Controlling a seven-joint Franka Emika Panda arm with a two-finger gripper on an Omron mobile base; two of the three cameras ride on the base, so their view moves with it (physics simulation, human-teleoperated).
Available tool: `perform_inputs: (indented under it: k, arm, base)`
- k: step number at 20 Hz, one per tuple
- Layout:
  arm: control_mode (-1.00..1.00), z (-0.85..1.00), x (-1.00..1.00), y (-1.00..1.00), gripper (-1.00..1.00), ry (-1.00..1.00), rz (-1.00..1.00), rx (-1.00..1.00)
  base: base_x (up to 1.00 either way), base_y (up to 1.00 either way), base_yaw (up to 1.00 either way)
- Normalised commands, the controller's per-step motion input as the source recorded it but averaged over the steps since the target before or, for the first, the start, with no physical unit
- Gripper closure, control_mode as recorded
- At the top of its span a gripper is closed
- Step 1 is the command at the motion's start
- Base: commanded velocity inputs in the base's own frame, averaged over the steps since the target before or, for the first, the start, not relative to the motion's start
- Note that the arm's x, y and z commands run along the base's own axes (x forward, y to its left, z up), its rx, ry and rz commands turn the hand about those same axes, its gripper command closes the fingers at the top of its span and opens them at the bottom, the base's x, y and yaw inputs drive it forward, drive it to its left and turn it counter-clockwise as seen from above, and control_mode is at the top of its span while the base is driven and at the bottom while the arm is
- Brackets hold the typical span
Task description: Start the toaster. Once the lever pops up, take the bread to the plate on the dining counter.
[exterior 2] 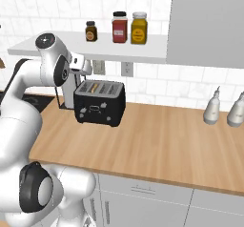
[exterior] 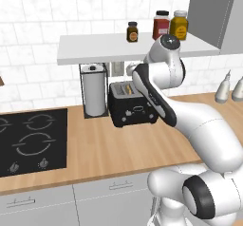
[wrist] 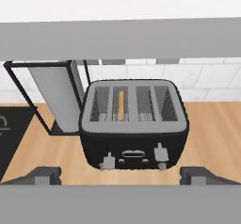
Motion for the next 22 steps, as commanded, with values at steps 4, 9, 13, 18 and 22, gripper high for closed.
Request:
perform_inputs:
  k: [4,9,13,18,22]
  arm:
    - [-1.0,0.0,0.0,0.0,-1.0,0.0,0.0,0.0]
    - [-1.0,0.0,0.0,0.0,-1.0,0.0,0.0,0.0]
    - [-1.0,0.0,0.0,0.0,-1.0,0.0,0.0,0.0]
    - [-1.0,0.0,0.0,0.0,-1.0,0.0,0.0,0.0]
    - [-1.0,0.0,0.0,0.0,-1.0,0.0,0.0,0.0]
  base:
    - [0.0,0.0,0.0]
    - [0.0,0.0,0.0]
    - [0.0,0.0,0.0]
    - [0.0,0.0,0.0]
    - [0.0,0.0,0.0]
